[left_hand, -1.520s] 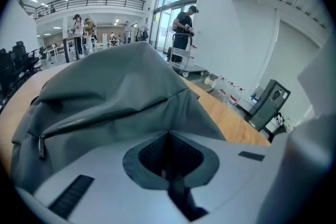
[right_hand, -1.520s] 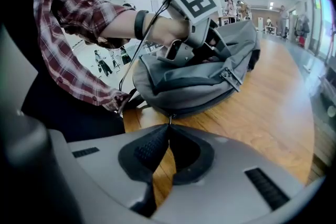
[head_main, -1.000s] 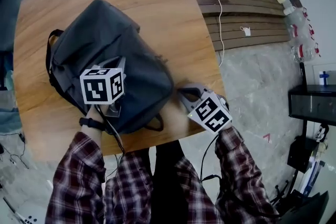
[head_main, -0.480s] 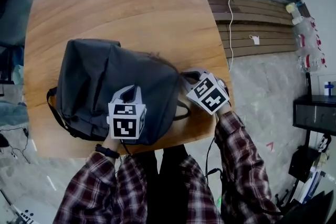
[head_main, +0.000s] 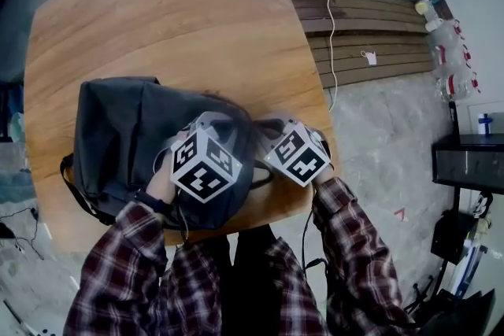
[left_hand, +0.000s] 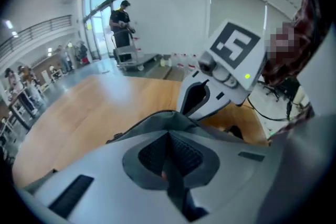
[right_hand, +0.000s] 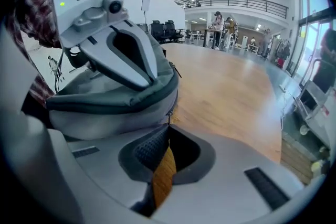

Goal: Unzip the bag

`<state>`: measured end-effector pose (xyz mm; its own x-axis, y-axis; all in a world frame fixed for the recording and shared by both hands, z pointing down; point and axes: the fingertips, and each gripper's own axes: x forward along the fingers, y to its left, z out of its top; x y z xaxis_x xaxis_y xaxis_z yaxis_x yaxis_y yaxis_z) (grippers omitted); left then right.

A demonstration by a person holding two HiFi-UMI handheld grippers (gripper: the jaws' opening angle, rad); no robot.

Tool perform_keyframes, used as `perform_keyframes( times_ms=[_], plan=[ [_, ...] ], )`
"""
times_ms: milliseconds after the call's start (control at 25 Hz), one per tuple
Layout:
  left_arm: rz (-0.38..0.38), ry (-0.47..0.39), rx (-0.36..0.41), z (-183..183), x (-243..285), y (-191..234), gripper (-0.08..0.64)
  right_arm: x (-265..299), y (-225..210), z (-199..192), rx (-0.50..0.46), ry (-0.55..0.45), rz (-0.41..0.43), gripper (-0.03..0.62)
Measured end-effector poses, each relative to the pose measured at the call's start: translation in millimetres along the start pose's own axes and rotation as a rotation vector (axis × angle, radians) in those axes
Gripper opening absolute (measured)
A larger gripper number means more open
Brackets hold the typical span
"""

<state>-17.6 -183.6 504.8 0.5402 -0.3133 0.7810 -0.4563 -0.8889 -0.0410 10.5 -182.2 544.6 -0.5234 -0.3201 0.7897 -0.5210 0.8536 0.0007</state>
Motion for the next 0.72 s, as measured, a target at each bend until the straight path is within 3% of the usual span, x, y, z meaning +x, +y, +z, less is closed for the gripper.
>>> perform_keyframes(
  times_ms=[120,280,720],
  plan=[
    [-0.102,0.046,-0.009,-6,18,-1,0.008,-3,5,-6,0.005,0.002,-0.004,0.014],
    [-0.169,-0.003,-0.186,-12,27,5,0.008,-10,19,-18,0.044,-0.009,0.008,0.015],
    [-0.125,-0.014,-0.234,-5,44,30,0.008,-50,88,-44,0.202,-0.062,0.011,0.015]
  ],
)
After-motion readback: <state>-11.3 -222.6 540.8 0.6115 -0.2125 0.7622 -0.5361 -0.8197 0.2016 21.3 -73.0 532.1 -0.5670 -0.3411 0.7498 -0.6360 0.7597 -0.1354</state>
